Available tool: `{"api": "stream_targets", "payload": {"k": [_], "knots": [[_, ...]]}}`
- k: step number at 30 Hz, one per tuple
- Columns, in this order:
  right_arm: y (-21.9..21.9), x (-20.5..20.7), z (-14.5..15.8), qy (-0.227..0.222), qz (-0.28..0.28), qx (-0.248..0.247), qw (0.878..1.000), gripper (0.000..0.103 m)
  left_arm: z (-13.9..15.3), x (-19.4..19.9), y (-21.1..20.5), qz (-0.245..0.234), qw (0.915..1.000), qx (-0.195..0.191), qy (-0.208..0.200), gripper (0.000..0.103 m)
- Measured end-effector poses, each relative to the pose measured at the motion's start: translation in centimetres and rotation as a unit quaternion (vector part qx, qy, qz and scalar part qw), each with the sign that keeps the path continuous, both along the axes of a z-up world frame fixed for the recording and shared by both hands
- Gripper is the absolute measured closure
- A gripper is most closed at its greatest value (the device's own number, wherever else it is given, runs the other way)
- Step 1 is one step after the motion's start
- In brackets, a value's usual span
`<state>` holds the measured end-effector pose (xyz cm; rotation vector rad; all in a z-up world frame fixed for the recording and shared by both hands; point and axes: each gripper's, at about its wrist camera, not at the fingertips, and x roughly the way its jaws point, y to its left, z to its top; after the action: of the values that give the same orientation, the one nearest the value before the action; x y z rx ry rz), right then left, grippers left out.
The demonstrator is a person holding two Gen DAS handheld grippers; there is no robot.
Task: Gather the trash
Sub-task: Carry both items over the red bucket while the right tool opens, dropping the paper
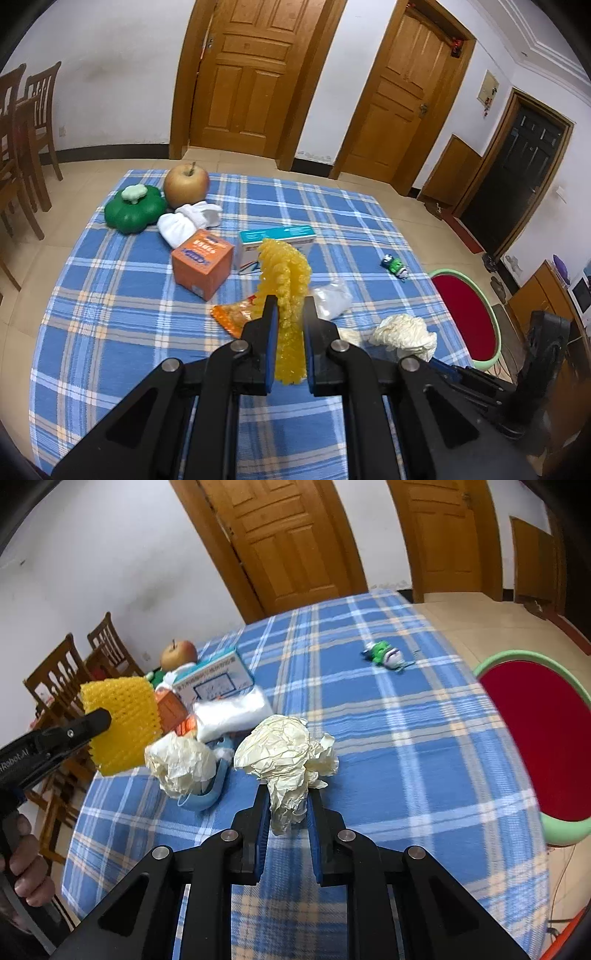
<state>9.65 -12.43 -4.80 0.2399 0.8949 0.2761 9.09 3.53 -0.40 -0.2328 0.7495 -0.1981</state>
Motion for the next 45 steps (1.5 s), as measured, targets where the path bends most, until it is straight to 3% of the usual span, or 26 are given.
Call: {"api": "stream_targets", "payload": {"k": [25, 34, 45], "knots": [[-12.2, -3.9, 4.0, -0.047, -0.14, 0.016, 0.989, 0.084, 3.0, 1.2, -11.7, -0.119, 0.9927, 0.001, -0.02, 0.092], [-16.5, -4.3, 3.1, -0.038, -0.188, 0.019, 0.981, 0.084, 2.6, 2.7, -17.0, -0.163, 0.9864, 0.005, -0.019, 0.092], [-20.6, -4.5, 1.1, -0.017, -0.243, 0.009, 0.97, 0.081, 0.2, 4.0, -23.9, -0.226, 0.9741, 0.006, 0.003, 0.092]]}}
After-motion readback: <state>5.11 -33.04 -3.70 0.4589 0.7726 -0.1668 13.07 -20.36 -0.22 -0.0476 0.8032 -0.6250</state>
